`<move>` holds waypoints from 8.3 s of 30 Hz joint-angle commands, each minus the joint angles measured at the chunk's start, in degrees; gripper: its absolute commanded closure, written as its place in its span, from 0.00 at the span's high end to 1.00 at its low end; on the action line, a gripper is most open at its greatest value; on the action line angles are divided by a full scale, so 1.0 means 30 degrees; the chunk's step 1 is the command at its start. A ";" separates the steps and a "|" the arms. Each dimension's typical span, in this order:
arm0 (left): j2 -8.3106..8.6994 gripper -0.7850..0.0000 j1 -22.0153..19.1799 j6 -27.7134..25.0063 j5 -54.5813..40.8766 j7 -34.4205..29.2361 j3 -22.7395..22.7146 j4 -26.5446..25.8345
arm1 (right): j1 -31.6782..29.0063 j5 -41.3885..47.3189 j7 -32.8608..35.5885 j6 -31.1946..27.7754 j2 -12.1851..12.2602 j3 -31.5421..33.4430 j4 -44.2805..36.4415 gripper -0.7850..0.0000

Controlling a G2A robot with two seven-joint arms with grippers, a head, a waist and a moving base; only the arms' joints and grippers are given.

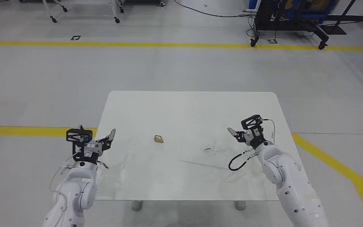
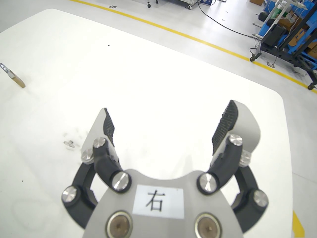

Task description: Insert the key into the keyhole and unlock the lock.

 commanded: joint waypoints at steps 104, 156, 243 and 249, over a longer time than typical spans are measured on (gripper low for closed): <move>-0.0001 1.00 -0.0086 -0.0349 0.0471 -0.0125 0.0288 0.0021 | 0.4593 -0.2729 0.2354 -1.1561 0.1314 -0.4785 0.3471 0.00; -0.0221 0.70 -0.8260 -1.6842 -2.7621 -1.3024 0.7337 0.7645 | 0.5917 1.5420 -0.2374 -1.4268 0.1729 -0.9000 0.4282 0.00; 0.0325 0.00 -0.9355 -1.7032 -2.5689 -1.2342 1.0138 0.8254 | 0.8774 2.8881 1.1363 -1.3867 0.0325 -1.1101 0.8409 1.00; 0.0387 0.00 -0.9358 -1.6939 -2.5752 -1.2364 1.0138 0.8197 | 0.8120 2.7313 1.0447 -1.4096 0.0656 -1.0029 0.7482 0.69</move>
